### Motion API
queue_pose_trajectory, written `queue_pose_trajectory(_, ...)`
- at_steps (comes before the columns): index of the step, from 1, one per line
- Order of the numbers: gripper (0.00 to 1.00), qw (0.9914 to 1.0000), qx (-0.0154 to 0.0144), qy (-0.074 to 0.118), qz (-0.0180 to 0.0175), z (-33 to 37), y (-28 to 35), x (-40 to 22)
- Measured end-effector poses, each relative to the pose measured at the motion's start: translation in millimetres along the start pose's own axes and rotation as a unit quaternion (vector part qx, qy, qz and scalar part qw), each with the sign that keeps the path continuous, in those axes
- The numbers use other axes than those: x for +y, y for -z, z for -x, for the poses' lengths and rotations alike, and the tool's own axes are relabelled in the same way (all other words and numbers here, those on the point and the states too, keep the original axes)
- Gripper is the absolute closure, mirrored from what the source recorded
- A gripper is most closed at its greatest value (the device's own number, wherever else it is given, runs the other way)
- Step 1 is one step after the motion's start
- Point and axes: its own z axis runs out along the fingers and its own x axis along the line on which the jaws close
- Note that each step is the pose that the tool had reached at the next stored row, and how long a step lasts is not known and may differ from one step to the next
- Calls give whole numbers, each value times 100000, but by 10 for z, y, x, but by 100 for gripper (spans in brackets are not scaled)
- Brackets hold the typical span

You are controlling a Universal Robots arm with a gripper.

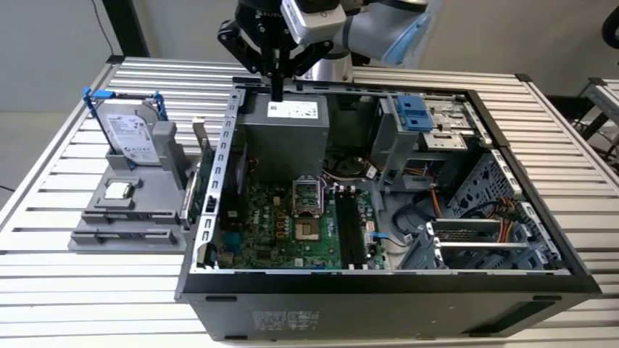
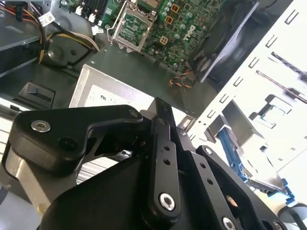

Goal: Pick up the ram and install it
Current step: 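Reach for the ram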

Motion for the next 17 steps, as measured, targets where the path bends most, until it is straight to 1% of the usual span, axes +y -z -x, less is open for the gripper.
queue_pose_trajectory(7,100,100000,-2,3,1,-49,1,-4)
queue_pose_trajectory(17,100,100000,-5,5,4,-148,3,-10)
